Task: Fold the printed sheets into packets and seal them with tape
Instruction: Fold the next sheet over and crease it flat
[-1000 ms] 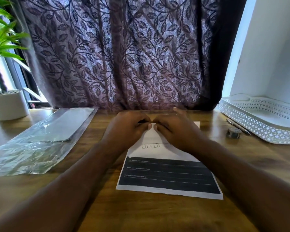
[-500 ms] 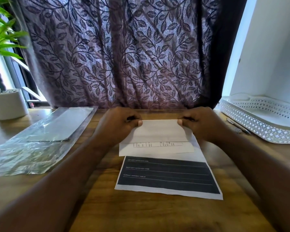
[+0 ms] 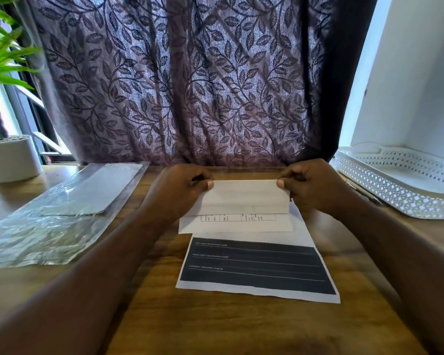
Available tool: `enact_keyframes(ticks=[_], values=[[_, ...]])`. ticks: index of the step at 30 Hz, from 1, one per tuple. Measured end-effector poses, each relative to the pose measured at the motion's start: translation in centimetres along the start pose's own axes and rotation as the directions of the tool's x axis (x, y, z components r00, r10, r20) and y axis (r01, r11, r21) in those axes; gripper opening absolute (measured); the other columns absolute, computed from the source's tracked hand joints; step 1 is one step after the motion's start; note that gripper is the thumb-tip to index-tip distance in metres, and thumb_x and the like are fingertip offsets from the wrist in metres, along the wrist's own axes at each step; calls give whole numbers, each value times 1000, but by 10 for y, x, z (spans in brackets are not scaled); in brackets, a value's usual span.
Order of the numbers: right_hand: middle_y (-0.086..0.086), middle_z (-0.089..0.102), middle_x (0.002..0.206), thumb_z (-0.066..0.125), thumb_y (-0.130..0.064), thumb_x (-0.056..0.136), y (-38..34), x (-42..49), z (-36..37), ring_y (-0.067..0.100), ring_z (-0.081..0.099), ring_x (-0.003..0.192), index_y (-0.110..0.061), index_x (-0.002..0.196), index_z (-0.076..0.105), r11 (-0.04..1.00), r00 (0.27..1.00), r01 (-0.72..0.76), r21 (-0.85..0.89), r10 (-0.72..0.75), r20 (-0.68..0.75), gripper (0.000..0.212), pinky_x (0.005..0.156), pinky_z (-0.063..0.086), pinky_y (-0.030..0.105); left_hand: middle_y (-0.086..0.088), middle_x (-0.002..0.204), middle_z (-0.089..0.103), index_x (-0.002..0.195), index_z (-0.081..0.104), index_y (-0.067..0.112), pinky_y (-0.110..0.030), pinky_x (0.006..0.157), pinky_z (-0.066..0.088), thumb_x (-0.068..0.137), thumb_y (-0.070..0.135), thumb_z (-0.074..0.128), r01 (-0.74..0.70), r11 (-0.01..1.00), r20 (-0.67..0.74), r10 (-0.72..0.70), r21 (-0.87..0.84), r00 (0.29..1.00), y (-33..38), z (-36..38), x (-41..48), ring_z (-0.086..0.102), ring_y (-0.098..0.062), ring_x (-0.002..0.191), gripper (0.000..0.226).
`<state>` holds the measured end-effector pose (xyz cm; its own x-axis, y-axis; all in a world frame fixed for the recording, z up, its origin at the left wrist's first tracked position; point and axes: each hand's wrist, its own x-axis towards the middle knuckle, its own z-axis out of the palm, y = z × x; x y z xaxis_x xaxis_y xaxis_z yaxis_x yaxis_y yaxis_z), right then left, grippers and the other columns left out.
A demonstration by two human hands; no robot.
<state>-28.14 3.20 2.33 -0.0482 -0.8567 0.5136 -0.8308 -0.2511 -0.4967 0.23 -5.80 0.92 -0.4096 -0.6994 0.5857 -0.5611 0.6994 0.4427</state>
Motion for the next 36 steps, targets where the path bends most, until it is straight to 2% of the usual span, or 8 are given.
enact_keyframes(ticks=[3, 7, 12, 22, 25, 27, 30, 36], values=[[-9, 74, 77, 76, -17, 88, -3, -4, 4, 3, 68, 70, -17, 90, 79, 999, 994, 14, -40, -18, -106, 4, 65, 54, 21, 11, 89, 71, 94, 70, 29, -39, 76, 55, 92, 31, 66, -42, 996, 43, 39, 75, 998, 8, 4, -5, 63, -11, 82, 5], [-13, 70, 77, 75, -19, 89, -28, -8, 21, -4, 62, 69, -19, 93, 79, 980, 971, 173, -100, -187, -151, 6, 62, 43, 16, 4, 111, 71, 116, 65, 26, -39, 87, 50, 97, 39, 56, -271, 928, 66, 262, 255, 963, 28, 11, -10, 64, -17, 100, 24], [-6, 73, 79, 75, -13, 87, -50, -9, 36, 5, 64, 68, -14, 93, 76, 912, 904, 393, -120, -407, -131, 6, 63, 49, 16, 4, 94, 70, 103, 67, 26, -38, 76, 52, 99, 41, 49, -329, 902, 66, 324, 281, 944, 46, 13, -8, 64, -19, 84, 24], [-21, 69, 78, 76, -11, 87, -17, -2, 10, -6, 65, 73, -18, 89, 78, 982, 964, 189, -18, -189, -190, 8, 65, 46, 8, 5, 82, 64, 96, 67, 25, -36, 68, 52, 99, 38, 55, -167, 951, 119, 140, 262, 983, 13, -10, -2, 60, -20, 74, 18], [-10, 74, 78, 76, -11, 87, -9, 0, 7, 9, 70, 70, -17, 87, 77, 990, 971, 138, 36, -128, -200, 6, 65, 57, 24, 3, 84, 67, 92, 69, 20, -35, 67, 48, 99, 33, 57, -120, 979, 126, 100, 164, 987, -1, -16, 2, 60, -15, 74, 19], [-2, 75, 77, 75, -9, 87, -4, 1, 3, 14, 69, 66, -15, 86, 77, 991, 974, 111, 76, -93, -208, 7, 59, 55, 19, 7, 81, 66, 87, 67, 22, -33, 65, 45, 98, 27, 59, -86, 992, 110, 76, 88, 991, -8, -18, 4, 60, -10, 73, 14], [3, 75, 80, 73, -6, 89, -1, -1, 0, 5, 68, 65, -10, 88, 75, 986, 981, 75, 148, -46, -189, 4, 59, 47, 7, -1, 81, 73, 87, 72, 13, -45, 72, 59, 95, 19, 65, 86, 981, 73, -74, -173, 995, -9, -19, 3, 71, -21, 78, 12], [3, 75, 81, 69, -6, 92, -1, -2, 3, 4, 70, 66, -7, 92, 74, 977, 987, 12, 213, 23, -162, 5, 55, 52, 14, -18, 97, 75, 104, 73, 3, -52, 87, 59, 97, 4, 58, 248, 871, 114, -221, -425, 969, -1, -18, -2, 72, -34, 94, 16]])
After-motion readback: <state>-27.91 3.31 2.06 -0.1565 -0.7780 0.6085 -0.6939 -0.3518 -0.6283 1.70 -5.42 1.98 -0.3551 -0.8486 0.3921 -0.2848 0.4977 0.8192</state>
